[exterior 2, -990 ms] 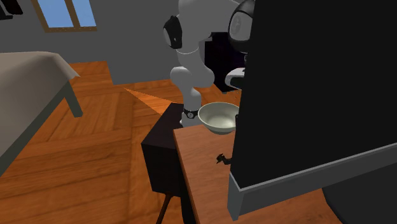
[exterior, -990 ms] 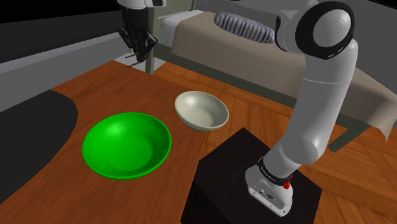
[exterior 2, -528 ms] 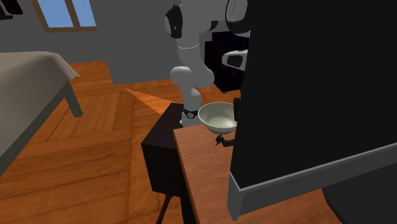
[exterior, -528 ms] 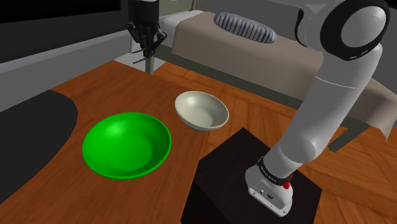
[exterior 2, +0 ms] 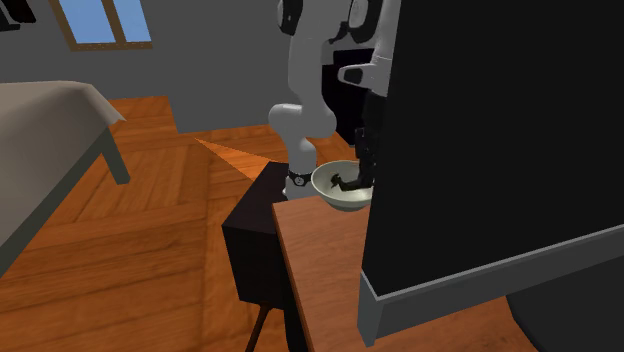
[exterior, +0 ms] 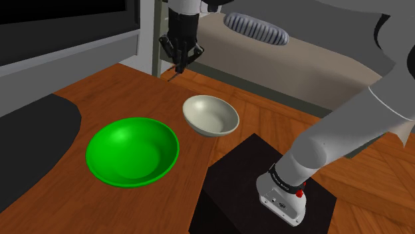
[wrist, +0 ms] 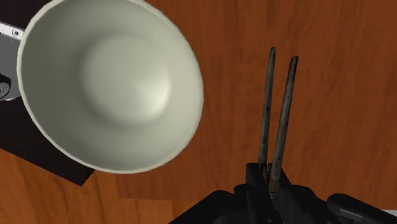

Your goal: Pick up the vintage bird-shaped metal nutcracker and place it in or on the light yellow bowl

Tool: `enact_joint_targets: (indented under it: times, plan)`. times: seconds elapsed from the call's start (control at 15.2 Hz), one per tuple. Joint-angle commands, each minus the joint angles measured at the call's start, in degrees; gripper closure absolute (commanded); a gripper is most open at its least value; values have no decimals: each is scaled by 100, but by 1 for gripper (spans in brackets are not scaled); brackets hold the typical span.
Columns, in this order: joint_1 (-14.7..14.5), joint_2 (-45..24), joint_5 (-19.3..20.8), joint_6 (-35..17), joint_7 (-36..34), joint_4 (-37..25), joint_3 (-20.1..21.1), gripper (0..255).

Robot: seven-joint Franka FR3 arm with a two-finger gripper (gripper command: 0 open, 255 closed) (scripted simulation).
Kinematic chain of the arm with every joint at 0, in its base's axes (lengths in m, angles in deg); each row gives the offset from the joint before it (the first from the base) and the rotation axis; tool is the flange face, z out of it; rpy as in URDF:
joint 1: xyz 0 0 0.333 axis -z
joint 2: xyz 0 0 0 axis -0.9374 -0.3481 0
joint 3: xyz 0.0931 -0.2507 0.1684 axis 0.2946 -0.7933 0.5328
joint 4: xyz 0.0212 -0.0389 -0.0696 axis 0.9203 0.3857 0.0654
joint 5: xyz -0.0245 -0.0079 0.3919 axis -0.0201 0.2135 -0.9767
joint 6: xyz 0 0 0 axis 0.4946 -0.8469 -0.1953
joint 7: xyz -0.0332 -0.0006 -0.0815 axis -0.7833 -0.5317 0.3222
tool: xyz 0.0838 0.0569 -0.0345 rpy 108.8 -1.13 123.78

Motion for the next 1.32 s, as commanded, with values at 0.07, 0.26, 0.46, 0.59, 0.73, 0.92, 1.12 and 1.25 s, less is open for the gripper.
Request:
enact_joint_targets:
  times: [0.07,0.26,0.46,0.59,0.73,0.92,1.12,1.25]
  plan:
    - [-116,886,-480,-41,334,765,-265,255]
    - [-336,1660,-805,47,559,1383,-521,255]
    - [-586,2400,-1042,213,724,1936,-758,255]
    - [-752,2862,-1157,357,800,2256,-897,255]
    - [-773,2874,-1181,211,788,2415,-869,255]
    - [-795,2885,-1221,-10,772,2647,-818,255]
    - [-815,2883,-1262,-235,754,2870,-762,255]
    - [-827,2875,-1289,-387,742,3014,-722,255]
